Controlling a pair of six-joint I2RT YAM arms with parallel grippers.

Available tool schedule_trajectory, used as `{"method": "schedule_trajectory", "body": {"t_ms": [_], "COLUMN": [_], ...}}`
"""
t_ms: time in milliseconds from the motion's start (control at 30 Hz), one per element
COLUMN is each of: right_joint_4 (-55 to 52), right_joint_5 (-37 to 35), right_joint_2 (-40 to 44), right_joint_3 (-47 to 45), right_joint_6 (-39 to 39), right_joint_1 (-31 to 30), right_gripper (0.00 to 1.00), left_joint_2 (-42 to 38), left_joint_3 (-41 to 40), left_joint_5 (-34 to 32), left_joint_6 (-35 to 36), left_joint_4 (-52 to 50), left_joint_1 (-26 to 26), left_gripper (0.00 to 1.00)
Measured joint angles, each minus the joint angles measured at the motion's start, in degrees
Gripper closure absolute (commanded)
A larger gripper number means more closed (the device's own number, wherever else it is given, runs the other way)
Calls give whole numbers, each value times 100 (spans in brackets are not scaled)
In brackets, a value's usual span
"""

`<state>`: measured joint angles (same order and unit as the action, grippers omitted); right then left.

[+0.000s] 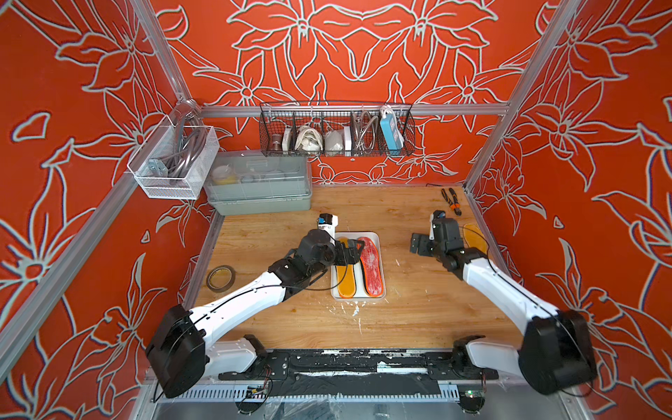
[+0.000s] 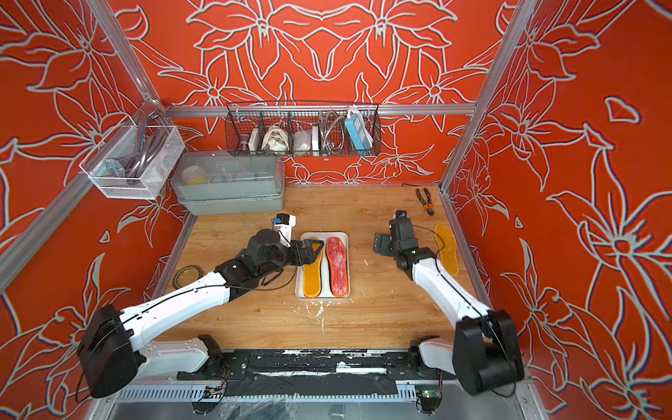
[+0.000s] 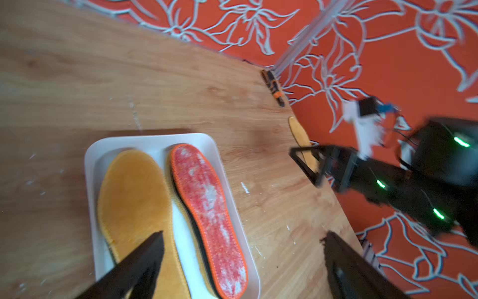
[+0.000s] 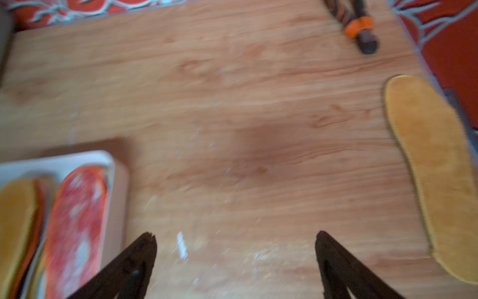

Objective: Put the insoles into the storage box
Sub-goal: Place the insole in the storage box, then move the insole to the center of the board.

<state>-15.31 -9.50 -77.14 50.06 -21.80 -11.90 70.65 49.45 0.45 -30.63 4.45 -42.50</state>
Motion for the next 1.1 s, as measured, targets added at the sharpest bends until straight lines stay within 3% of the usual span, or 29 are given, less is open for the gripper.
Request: {"method": "schedule_trajectory", "body": {"t_ms": [167,333,533,633,900,1100], "right_joint_4": [-487,-688,-824,-848,-723,-831], "right_joint_5": [-299,-227,485,1049,2227,2293], "right_joint_2": [-1270,-2144,-2776,-3025,-3163,-3069], "right_joint_3": [1027,1650,1871,1980,2028,1937], "right_joint_6": [-68,-42,-7,-13,-131,-155], "right_joint_1": [1156,2068,2688,2920,3056,2415], "right_gripper": [0,0,1,6,20,21], "left_joint_2": [369,411,319,221,-140,-597], "left_joint_3": [481,175,-153,-245,-597,-831], "left_joint_5": [332,501,501,472,205,-190], "left_joint_6": [754,1005,1152,1161,1154,1161], "left_joint_4": [-350,-479,-588,-581,-579,-605], "left_joint_1": [-378,-452,-461,-461,-466,-466], "left_gripper": [1,1,1,1,1,1]}}
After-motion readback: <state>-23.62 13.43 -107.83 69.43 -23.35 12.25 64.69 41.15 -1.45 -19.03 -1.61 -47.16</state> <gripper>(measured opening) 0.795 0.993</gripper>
